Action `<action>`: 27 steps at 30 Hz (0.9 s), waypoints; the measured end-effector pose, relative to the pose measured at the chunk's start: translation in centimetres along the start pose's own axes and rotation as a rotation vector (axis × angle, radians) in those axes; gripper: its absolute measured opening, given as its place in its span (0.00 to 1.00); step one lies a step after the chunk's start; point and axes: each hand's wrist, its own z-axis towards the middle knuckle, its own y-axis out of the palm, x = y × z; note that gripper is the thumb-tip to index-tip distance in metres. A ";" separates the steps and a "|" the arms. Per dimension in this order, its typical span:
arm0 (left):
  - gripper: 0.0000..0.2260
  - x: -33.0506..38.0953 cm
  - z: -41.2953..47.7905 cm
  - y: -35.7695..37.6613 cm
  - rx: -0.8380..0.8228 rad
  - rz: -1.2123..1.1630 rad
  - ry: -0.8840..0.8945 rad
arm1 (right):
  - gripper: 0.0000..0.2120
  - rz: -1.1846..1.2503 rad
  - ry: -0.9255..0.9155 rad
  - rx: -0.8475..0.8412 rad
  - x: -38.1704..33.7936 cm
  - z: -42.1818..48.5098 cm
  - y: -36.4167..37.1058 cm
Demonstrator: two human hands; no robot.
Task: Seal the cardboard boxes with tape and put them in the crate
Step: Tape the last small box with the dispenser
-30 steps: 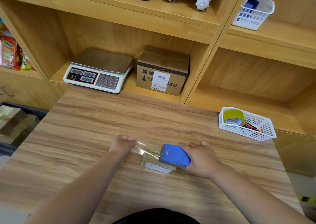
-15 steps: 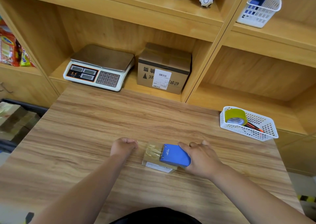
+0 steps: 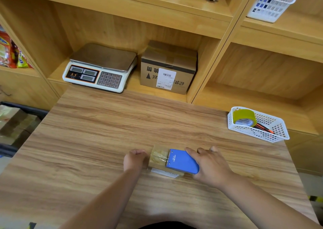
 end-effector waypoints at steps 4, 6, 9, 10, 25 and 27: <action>0.07 -0.3 -0.4 0.7 -0.017 0.018 0.021 | 0.34 0.016 -0.001 -0.003 0.0 0.0 0.1; 0.08 -0.6 -0.5 0.8 -0.007 0.044 0.089 | 0.35 0.013 -0.002 0.006 0.0 0.0 0.2; 0.07 -1.2 -0.5 0.9 -0.012 0.074 0.153 | 0.35 0.004 -0.007 0.006 0.0 0.1 0.3; 0.06 -1.3 -0.5 1.0 -0.012 0.101 0.175 | 0.35 0.001 -0.009 0.004 0.0 0.2 0.4; 0.16 0.3 -3.9 2.1 -0.174 -0.203 0.057 | 0.35 0.029 -0.028 0.005 0.3 0.1 0.8; 0.19 0.0 -4.4 2.3 -0.265 -0.157 0.062 | 0.35 0.032 -0.028 0.005 0.3 0.1 0.8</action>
